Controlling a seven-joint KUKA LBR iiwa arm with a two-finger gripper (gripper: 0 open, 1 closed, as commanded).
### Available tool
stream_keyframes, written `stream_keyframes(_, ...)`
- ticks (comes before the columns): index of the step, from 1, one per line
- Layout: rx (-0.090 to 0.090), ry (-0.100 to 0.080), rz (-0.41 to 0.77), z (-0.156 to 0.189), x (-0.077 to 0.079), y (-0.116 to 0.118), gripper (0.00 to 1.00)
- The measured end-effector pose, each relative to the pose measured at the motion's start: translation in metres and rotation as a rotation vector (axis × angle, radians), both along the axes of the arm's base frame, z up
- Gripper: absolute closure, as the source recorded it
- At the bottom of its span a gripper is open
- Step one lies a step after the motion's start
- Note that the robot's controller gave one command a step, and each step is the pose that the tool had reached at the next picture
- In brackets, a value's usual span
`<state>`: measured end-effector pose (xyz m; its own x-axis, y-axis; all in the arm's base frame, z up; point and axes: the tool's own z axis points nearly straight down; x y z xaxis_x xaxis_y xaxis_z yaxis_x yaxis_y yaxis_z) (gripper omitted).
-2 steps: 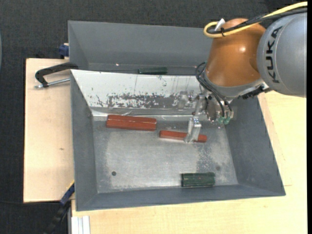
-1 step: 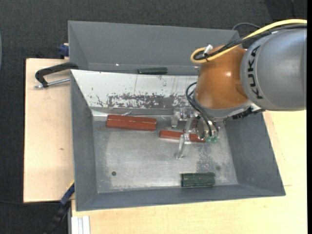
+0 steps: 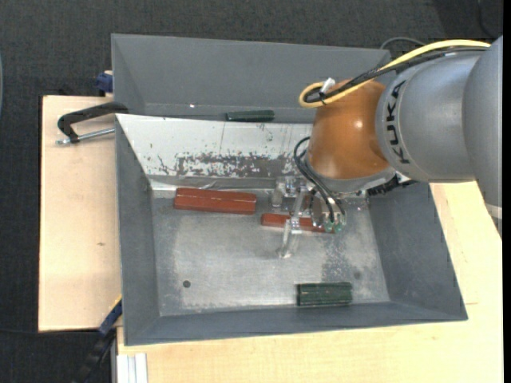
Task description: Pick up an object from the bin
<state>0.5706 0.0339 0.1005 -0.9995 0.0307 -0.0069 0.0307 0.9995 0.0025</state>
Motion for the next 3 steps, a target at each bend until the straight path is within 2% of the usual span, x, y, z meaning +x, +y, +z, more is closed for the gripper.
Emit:
stream_keyframes(1,-0.002,0.002,0.049,-0.03,0.022,-0.069,1.0)
stream_keyframes(2,-0.002,0.002,0.049,-0.03,0.022,-0.069,1.0)
stream_keyframes(3,-0.002,0.0,0.126,0.107,0.033,-0.059,1.0)
